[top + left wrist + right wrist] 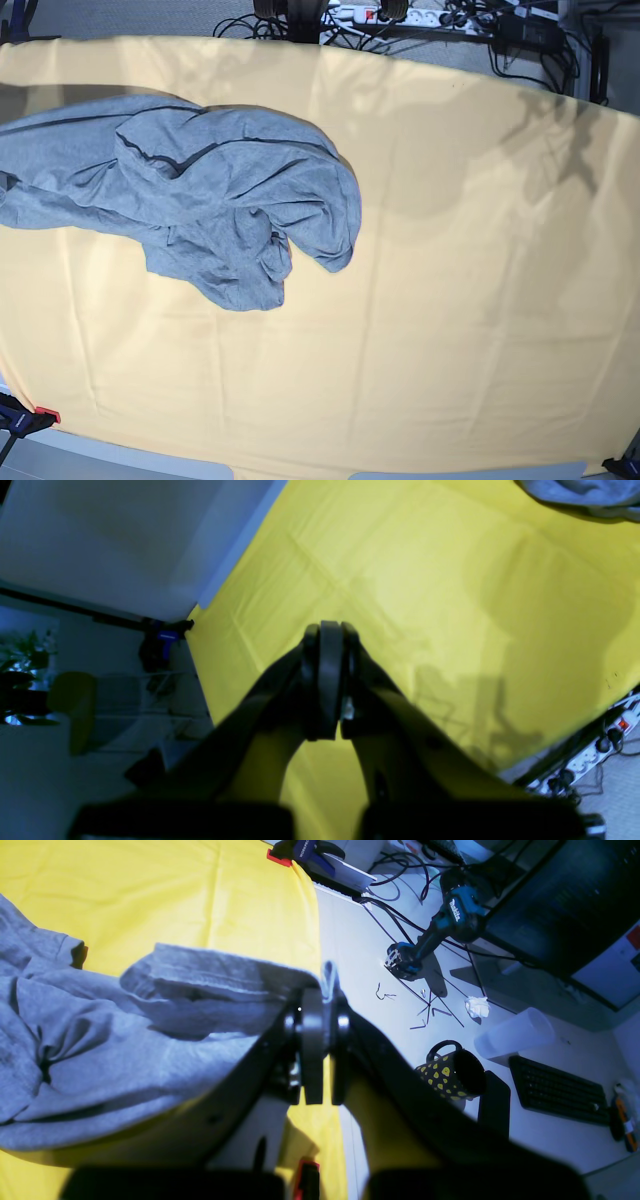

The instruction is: Layout the t-shirt on the table in an organized manner, then fold the t-shirt properly

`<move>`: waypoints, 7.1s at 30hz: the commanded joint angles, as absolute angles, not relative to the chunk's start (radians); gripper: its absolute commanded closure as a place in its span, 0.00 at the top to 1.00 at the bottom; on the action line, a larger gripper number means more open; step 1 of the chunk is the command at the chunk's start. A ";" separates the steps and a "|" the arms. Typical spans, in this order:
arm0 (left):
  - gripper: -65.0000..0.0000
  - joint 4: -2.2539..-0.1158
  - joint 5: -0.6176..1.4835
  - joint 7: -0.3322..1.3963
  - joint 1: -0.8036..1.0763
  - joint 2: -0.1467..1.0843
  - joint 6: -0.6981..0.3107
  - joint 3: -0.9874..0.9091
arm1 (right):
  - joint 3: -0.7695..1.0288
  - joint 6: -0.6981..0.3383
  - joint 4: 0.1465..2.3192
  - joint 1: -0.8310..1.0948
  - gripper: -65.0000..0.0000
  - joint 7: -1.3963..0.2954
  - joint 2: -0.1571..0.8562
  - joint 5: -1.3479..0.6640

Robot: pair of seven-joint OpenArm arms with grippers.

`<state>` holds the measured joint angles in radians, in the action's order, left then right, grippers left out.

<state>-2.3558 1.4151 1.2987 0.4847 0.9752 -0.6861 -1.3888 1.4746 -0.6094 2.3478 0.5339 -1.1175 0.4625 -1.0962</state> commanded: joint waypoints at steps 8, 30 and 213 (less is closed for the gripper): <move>0.00 -2.356 1.484 1.287 0.484 0.886 -0.698 -1.206 | 1.484 -0.602 2.356 0.537 0.00 -1.093 0.482 -1.104; 0.60 -2.219 1.202 1.145 0.044 0.533 -0.698 0.025 | 1.484 -0.602 2.316 0.551 0.00 -1.093 0.474 -1.103; 0.00 -2.356 1.484 1.392 0.405 0.894 -0.698 -0.364 | 1.338 -0.698 2.259 0.717 0.00 -1.362 0.461 -1.311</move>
<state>-2.3478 1.4704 1.4014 0.4084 0.8776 -0.6937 -0.3546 1.3266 -0.6933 2.2463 0.7128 -1.3808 0.4427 -1.3075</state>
